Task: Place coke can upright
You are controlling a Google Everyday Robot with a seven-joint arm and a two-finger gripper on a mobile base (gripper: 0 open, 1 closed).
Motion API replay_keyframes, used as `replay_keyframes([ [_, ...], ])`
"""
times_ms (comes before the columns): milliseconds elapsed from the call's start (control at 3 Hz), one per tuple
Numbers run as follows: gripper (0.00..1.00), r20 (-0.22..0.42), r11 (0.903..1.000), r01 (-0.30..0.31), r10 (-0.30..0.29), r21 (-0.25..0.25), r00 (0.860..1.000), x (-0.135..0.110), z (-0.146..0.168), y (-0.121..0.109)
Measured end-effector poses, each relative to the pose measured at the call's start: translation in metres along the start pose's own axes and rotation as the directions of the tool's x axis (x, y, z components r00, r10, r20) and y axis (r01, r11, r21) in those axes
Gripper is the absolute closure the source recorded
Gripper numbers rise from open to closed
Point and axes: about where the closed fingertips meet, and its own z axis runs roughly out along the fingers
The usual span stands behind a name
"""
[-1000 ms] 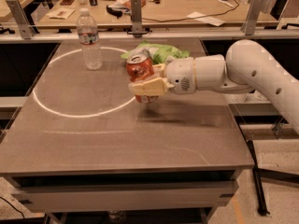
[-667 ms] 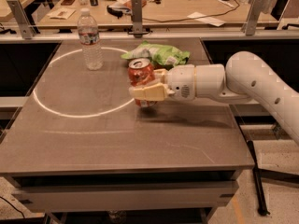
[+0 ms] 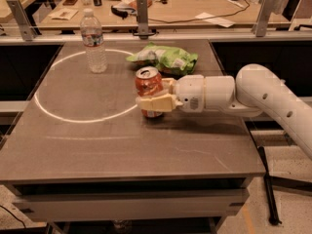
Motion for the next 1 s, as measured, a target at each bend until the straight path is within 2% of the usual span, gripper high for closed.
replay_keyframes([
  [333,0.85,-0.001,1.0000,0.006,-0.006,0.002,1.000,0.007,-0.003,0.005],
  [1000,0.38,-0.010,1.0000,0.001,-0.001,0.002,1.000,0.017,-0.003,0.019],
])
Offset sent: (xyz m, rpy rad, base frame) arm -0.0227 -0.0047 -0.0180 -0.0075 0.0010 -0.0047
